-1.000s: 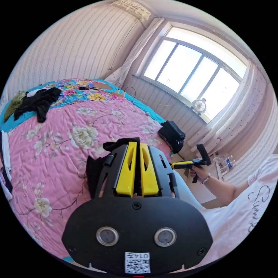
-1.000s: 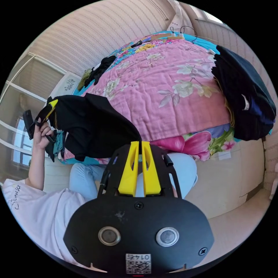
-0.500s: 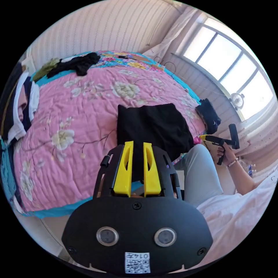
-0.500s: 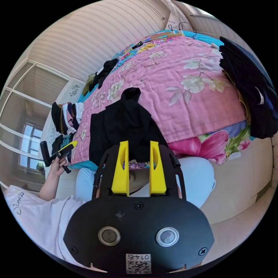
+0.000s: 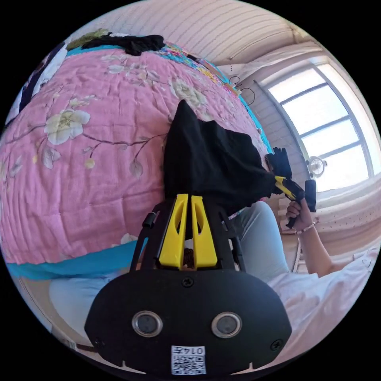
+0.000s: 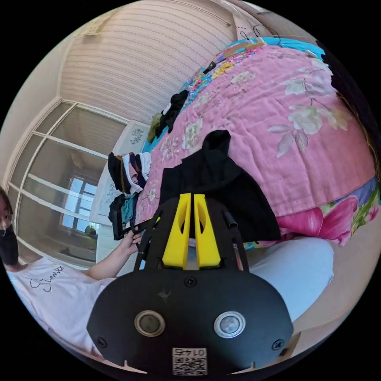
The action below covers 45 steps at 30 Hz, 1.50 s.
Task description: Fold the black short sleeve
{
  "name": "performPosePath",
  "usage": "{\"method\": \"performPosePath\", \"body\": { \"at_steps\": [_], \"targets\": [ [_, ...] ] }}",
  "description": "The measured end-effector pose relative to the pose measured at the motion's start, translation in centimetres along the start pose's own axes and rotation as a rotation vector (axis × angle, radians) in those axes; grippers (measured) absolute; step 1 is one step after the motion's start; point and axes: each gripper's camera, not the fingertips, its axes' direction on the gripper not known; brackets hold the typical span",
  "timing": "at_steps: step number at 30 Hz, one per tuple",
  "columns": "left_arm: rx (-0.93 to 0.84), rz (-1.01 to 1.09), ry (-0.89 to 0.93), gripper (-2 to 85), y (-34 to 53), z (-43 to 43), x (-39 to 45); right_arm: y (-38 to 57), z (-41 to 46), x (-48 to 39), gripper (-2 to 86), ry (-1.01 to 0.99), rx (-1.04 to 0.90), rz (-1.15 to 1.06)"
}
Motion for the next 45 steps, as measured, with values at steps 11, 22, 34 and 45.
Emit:
{"method": "performPosePath", "body": {
  "at_steps": [11, 22, 34, 45],
  "targets": [
    [0.172, 0.357, 0.037, -0.8, 3.0, -13.6, 7.4, 1.9, -10.4, -15.6, 0.2, -0.189, 0.250, -0.455],
    [0.741, 0.658, 0.255, -1.0, 10.2, -30.5, 12.3, 7.7, -18.3, -28.0, 0.0, -0.318, 0.477, -0.868],
    [0.689, 0.575, 0.035, -0.9, 0.9, -38.7, 12.5, -6.3, -12.8, -40.9, -0.5, -0.046, 0.237, -0.915],
    [0.244, -0.033, -0.226, 3.2, -15.2, -23.4, -5.6, -27.2, 16.4, -27.6, 5.2, 0.221, -0.098, -0.264]
  ]
}}
